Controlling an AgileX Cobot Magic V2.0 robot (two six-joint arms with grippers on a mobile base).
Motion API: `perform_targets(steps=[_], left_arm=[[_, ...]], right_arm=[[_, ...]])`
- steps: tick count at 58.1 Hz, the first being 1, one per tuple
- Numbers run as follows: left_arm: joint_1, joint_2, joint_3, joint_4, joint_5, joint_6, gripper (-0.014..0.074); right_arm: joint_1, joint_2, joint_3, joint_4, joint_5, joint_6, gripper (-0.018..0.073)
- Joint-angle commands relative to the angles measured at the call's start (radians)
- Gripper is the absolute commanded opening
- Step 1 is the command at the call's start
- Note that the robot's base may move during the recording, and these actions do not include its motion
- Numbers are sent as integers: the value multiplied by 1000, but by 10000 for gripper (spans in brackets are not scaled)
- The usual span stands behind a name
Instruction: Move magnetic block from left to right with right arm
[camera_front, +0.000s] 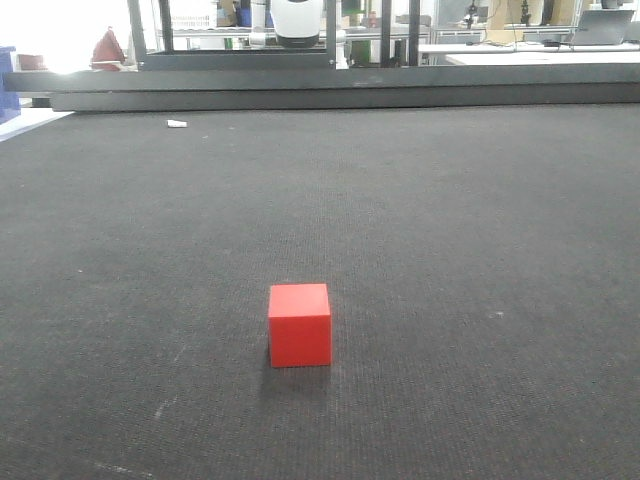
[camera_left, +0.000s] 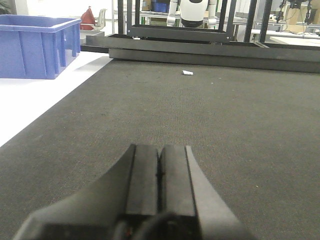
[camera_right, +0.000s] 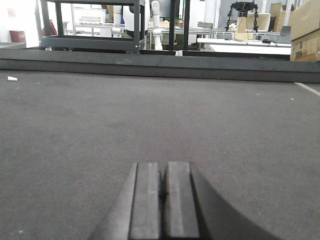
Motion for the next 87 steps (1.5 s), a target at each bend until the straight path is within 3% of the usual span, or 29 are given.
perform_targets(steps=[1, 55, 62, 72, 87], left_arm=[[-4, -12, 7, -3, -78, -7, -126], [-4, -12, 7, -3, -78, -7, -126], [-4, -12, 7, -3, -78, -7, -126], [-4, -12, 7, -3, -78, -7, -126], [-4, -12, 7, -3, -78, -7, -126]], right_arm=[[-7, -22, -1, -11, -87, -8, 57], [-7, -22, -15, -11, -84, -8, 57], [-7, -7, -101, -12, 27, -8, 57], [-4, 107, -264, -12, 292, -8, 57], [-4, 337, -372, -10, 393, -8, 57]])
